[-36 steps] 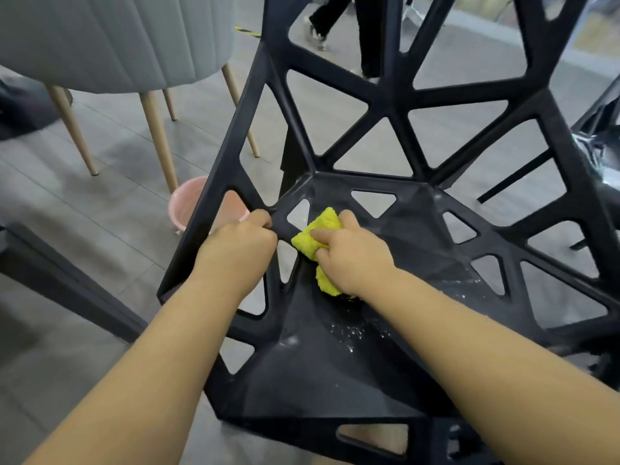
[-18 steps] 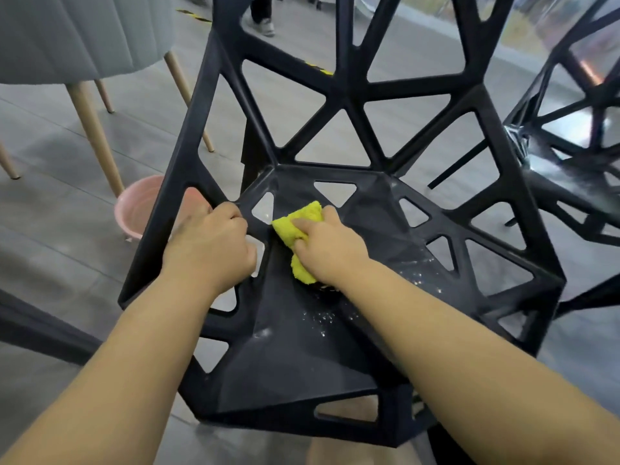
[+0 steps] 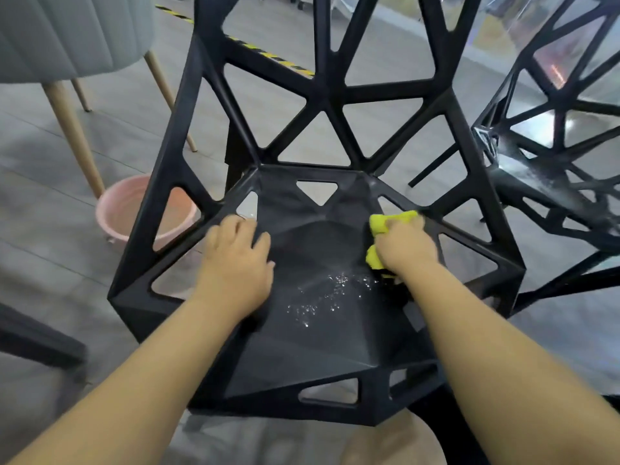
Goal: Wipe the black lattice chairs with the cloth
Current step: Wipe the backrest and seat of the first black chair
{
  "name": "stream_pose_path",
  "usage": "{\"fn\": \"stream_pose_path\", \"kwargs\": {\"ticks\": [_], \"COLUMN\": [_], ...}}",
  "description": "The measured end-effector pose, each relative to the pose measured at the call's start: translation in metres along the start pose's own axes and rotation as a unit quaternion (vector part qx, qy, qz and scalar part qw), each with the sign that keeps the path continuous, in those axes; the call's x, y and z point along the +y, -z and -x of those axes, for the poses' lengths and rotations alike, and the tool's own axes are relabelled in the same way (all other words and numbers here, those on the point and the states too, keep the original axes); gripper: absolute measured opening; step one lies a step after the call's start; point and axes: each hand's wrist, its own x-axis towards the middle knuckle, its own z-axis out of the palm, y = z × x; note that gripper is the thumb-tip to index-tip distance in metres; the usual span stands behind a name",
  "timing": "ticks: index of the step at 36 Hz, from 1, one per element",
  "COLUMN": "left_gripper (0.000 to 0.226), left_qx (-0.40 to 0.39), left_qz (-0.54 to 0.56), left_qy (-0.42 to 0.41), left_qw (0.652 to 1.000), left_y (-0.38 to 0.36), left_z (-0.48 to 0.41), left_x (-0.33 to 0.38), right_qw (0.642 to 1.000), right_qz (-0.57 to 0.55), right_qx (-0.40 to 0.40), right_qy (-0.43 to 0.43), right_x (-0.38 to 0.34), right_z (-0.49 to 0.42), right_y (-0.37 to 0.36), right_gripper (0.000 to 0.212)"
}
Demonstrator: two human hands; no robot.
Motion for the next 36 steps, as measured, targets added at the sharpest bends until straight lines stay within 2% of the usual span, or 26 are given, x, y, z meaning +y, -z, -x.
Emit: {"fn": "stream_pose_path", "kwargs": {"ticks": [1, 3, 6, 9, 13, 16, 25, 30, 36], "left_gripper": [0.029, 0.019, 0.024, 0.027, 0.008, 0.021, 0.024, 0.02, 0.022], "left_qx": [-0.019, -0.041, -0.03, -0.024, -0.006, -0.018, -0.03, -0.019, -0.014], "left_qz": [0.007, 0.026, 0.039, 0.042, 0.042, -0.001, -0.011, -0.01, -0.004], "left_qy": [-0.008, -0.017, -0.004, 0.005, 0.015, -0.027, -0.044, -0.042, -0.035], "left_qw": [1.0, 0.999, 0.999, 0.999, 0.999, 0.999, 0.998, 0.999, 0.999], "left_y": [-0.005, -0.011, -0.007, -0.008, -0.016, -0.02, -0.02, -0.021, -0.022], "left_z": [0.0, -0.003, -0.008, -0.012, -0.022, -0.03, -0.034, -0.036, -0.034], "left_x": [0.006, 0.014, 0.015, 0.015, 0.013, 0.016, 0.021, 0.02, 0.021], "right_qw": [0.999, 0.995, 0.991, 0.995, 0.994, 0.989, 0.984, 0.986, 0.982], "right_qz": [-0.01, -0.043, -0.055, -0.01, 0.038, 0.055, 0.079, 0.084, 0.131], "right_qx": [-0.012, -0.033, -0.043, -0.005, 0.087, 0.106, 0.092, 0.056, 0.012], "right_qy": [0.031, 0.079, 0.114, 0.101, 0.058, 0.087, 0.133, 0.13, 0.133], "right_x": [-0.008, -0.019, -0.019, -0.005, 0.02, 0.018, -0.024, -0.022, -0.001], "right_z": [0.003, 0.005, 0.0, -0.012, -0.044, -0.069, -0.119, -0.129, -0.105], "right_y": [-0.001, -0.005, -0.01, -0.009, -0.004, -0.004, 0.008, 0.01, 0.018], "right_gripper": [0.035, 0.033, 0.032, 0.036, 0.035, 0.032, 0.034, 0.038, 0.032]}}
